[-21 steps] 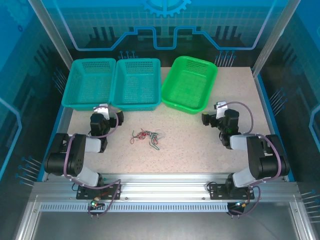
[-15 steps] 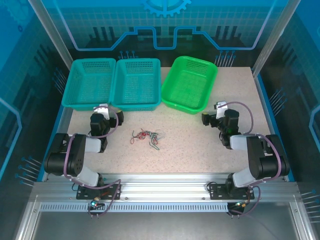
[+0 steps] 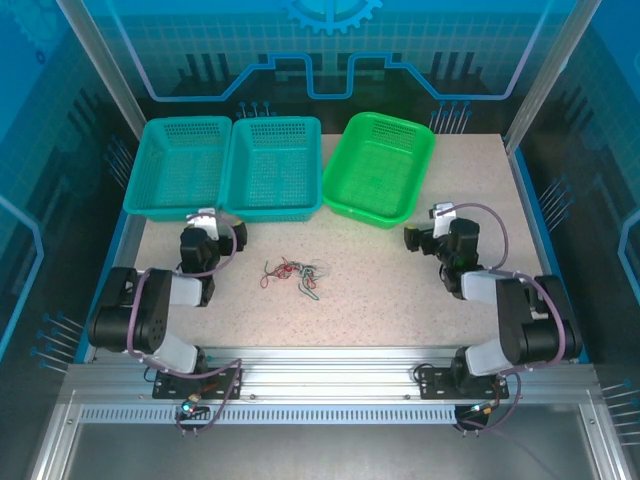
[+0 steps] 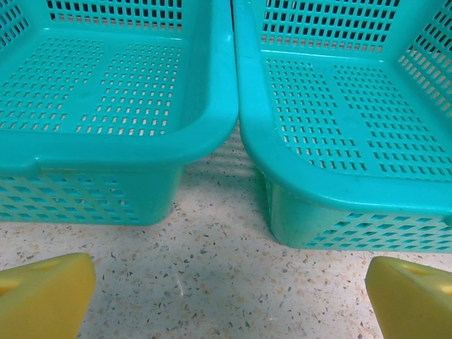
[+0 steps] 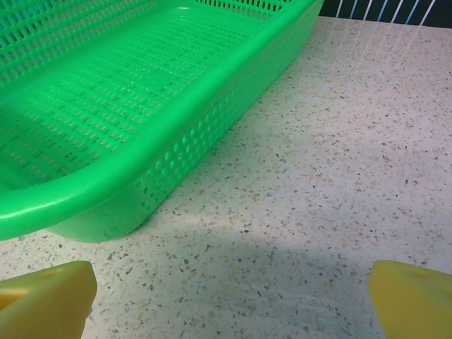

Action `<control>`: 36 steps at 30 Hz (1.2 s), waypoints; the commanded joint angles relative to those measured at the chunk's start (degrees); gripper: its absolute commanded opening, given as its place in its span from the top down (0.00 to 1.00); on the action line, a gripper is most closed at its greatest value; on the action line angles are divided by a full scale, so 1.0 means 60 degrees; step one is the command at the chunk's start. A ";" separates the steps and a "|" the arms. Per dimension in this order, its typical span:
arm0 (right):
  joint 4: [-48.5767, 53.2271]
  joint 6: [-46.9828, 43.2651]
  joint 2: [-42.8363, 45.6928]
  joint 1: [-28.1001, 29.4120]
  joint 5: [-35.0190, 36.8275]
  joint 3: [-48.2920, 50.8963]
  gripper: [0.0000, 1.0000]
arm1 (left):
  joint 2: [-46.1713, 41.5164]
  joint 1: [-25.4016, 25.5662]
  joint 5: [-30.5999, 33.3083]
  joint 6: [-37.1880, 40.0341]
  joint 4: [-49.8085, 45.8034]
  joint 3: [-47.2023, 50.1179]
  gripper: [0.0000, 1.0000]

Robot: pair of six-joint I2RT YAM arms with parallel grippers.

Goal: Untangle the cables

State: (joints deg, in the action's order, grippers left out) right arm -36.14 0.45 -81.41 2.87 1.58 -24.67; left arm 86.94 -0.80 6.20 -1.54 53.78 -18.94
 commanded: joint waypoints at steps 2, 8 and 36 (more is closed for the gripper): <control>0.2428 0.0917 0.2358 -0.0126 0.0643 -0.0437 0.00 | -0.1717 0.0276 0.0765 0.0061 0.0123 0.0617 0.01; 0.7177 0.2297 0.4751 -0.0156 0.0059 -0.2006 0.00 | -0.5125 0.1065 0.1435 -0.1616 -0.4798 -0.0495 0.01; 1.1312 0.6078 0.0973 0.6774 -0.0489 -0.5741 0.06 | -0.0576 0.5007 0.1072 -0.6850 -1.2991 -0.5251 0.48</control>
State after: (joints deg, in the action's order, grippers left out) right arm 29.74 36.07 -74.41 42.30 -3.86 -56.86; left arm 80.25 29.04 5.23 -44.12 -20.03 -46.94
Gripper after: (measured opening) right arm 0.939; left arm 0.523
